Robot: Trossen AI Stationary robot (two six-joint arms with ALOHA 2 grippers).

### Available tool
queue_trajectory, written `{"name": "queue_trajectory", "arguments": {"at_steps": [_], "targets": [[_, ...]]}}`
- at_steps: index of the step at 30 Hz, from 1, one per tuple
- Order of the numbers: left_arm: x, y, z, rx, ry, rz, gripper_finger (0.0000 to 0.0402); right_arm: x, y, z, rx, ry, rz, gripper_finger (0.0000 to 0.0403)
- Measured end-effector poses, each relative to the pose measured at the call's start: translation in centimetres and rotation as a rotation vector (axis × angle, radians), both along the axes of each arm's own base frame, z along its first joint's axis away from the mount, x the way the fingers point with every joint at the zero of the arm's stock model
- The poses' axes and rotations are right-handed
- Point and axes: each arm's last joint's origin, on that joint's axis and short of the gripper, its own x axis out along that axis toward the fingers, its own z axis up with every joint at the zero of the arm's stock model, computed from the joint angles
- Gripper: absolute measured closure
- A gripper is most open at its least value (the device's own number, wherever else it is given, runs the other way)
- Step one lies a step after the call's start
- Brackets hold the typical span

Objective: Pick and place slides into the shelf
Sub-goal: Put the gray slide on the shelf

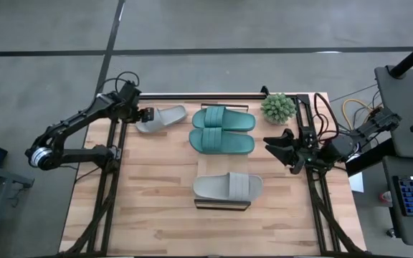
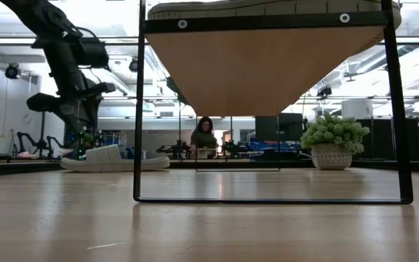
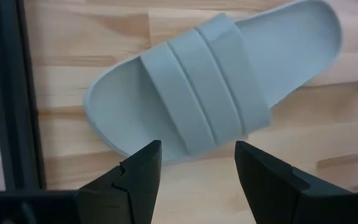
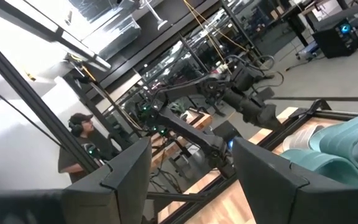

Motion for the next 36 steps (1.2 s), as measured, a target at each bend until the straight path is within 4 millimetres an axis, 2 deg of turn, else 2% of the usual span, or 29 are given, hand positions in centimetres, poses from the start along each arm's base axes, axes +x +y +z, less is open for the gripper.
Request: {"name": "queue_trajectory", "arguments": {"at_steps": [9, 22, 27, 36], "targets": [[-0.3, -0.3, 0.1, 0.038, 0.005, 0.008, 0.0213, 0.0, -0.2, 0.0, -0.016, 0.007, -0.031, 0.0188], [-0.5, -0.2, -1.2, 0.098, 0.038, 0.046, 0.0213, -0.1, -0.8, 0.2, -0.052, 0.009, -0.081, 0.0188], [0.0, 0.5, -1.9, 0.175, -0.050, 0.080, 0.0213, -0.2, -0.8, 0.3, -0.049, 0.004, -0.081, 0.0188], [-0.3, 0.0, -4.2, 0.149, -0.080, 0.108, 0.0213, -0.2, -0.8, 0.3, -0.050, 0.002, -0.071, 0.0188]]}}
